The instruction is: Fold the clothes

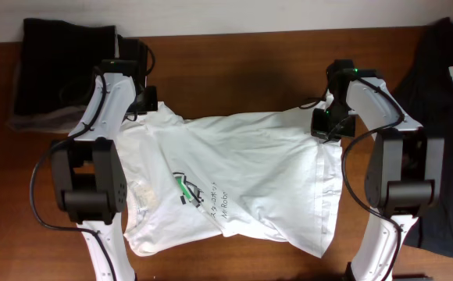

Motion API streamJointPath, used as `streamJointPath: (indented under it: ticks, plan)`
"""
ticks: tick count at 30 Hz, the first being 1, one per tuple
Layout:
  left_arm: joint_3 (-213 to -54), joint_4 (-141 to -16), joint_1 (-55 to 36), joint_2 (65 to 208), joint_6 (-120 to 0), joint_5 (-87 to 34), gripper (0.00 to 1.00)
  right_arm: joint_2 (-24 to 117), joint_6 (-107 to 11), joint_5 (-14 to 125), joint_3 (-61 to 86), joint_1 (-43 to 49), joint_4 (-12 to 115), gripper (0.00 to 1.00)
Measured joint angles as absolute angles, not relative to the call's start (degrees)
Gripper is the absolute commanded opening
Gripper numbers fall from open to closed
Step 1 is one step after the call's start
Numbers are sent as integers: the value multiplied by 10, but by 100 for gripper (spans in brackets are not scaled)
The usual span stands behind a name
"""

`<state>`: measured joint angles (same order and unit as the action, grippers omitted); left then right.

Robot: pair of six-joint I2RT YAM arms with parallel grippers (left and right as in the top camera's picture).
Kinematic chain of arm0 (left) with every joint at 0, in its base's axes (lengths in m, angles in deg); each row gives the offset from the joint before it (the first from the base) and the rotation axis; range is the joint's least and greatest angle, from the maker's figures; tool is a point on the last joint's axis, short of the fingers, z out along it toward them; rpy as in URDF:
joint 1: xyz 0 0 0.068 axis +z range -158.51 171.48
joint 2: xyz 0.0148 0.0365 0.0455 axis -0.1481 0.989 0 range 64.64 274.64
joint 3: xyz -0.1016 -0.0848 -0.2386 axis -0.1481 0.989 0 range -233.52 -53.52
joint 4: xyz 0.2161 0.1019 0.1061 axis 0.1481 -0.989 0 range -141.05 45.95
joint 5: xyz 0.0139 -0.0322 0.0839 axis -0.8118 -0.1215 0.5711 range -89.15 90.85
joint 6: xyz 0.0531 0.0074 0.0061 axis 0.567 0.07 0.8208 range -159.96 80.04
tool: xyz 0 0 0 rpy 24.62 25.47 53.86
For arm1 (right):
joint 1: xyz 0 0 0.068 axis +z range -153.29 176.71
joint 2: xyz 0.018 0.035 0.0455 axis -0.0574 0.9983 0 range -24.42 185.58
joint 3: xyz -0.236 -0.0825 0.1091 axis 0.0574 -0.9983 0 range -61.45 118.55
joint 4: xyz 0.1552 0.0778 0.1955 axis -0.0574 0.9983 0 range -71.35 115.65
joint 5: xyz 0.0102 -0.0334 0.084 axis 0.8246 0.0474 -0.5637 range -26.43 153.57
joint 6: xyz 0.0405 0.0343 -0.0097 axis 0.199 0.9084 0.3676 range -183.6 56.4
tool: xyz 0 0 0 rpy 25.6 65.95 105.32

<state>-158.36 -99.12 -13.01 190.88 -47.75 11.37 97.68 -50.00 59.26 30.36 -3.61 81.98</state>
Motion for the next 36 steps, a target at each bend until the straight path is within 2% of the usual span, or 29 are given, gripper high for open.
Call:
streamJointPath:
  ticks: [11, 15, 26, 31, 36]
  plan:
    - [-1584, -1003, -130, 1909, -478, 113, 1, 974, -501, 570, 330, -36, 854, 4]
    - [-1583, -1006, -130, 1887, -478, 113, 1, 905, -500, 560, 335, -36, 859, 4]
    - [-1583, -1015, -130, 1558, -478, 76, 1, 613, -486, 520, 347, -36, 864, 4]
    - [-1583, -1012, -130, 1361, -484, 73, 1, 479, -469, 506, 430, -36, 897, 4]
    - [-1587, -977, -130, 1214, -503, 73, 0, 447, -456, 499, 542, -36, 947, 4]
